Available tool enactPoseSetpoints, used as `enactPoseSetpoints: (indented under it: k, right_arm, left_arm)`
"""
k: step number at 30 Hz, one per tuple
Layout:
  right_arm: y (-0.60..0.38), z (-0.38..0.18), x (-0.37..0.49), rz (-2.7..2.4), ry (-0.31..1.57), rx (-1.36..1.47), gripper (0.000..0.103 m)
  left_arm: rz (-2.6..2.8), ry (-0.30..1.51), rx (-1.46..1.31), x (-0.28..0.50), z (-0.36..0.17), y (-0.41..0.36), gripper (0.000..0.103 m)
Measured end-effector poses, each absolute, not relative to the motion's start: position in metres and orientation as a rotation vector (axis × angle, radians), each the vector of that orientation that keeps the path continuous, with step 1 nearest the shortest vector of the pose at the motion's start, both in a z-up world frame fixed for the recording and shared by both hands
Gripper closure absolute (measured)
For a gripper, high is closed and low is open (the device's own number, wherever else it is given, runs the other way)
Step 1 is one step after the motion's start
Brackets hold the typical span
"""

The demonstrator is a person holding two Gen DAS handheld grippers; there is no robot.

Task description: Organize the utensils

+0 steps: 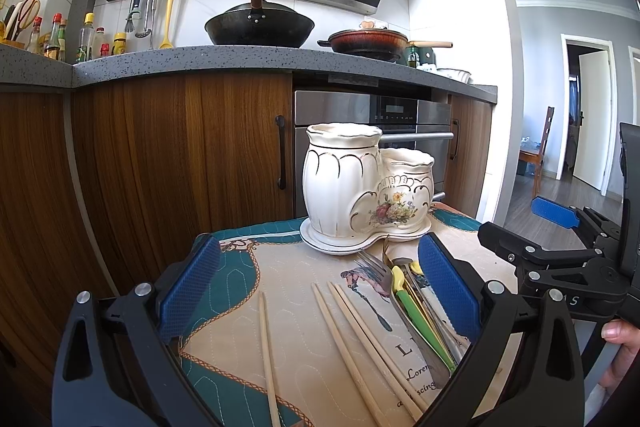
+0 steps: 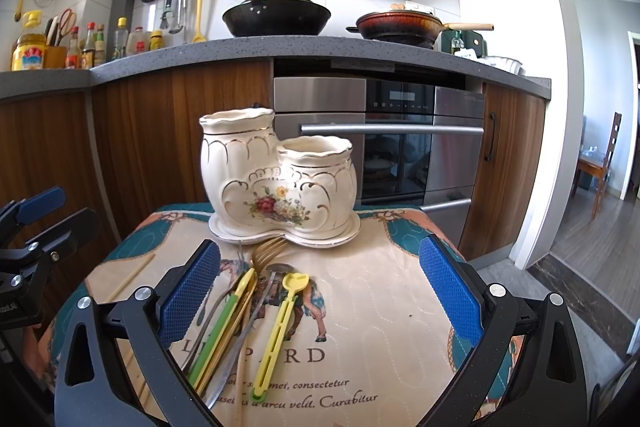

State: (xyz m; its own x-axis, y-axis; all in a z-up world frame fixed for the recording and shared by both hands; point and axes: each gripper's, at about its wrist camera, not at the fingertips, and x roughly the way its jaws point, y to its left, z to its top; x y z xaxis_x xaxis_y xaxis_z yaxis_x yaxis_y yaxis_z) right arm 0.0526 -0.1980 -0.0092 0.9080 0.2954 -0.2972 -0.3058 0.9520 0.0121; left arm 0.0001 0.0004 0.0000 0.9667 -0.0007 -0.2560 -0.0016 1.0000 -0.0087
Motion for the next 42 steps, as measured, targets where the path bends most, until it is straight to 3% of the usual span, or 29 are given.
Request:
enactPoseSetpoints:
  k: [42]
  right_arm:
    - [-0.2006,-0.0062,0.0537,0.301,0.311,-0.031,0.004]
  left_arm:
    - [0.004,0.274,-0.009,0.0028,-0.0055,0.0015,0.005]
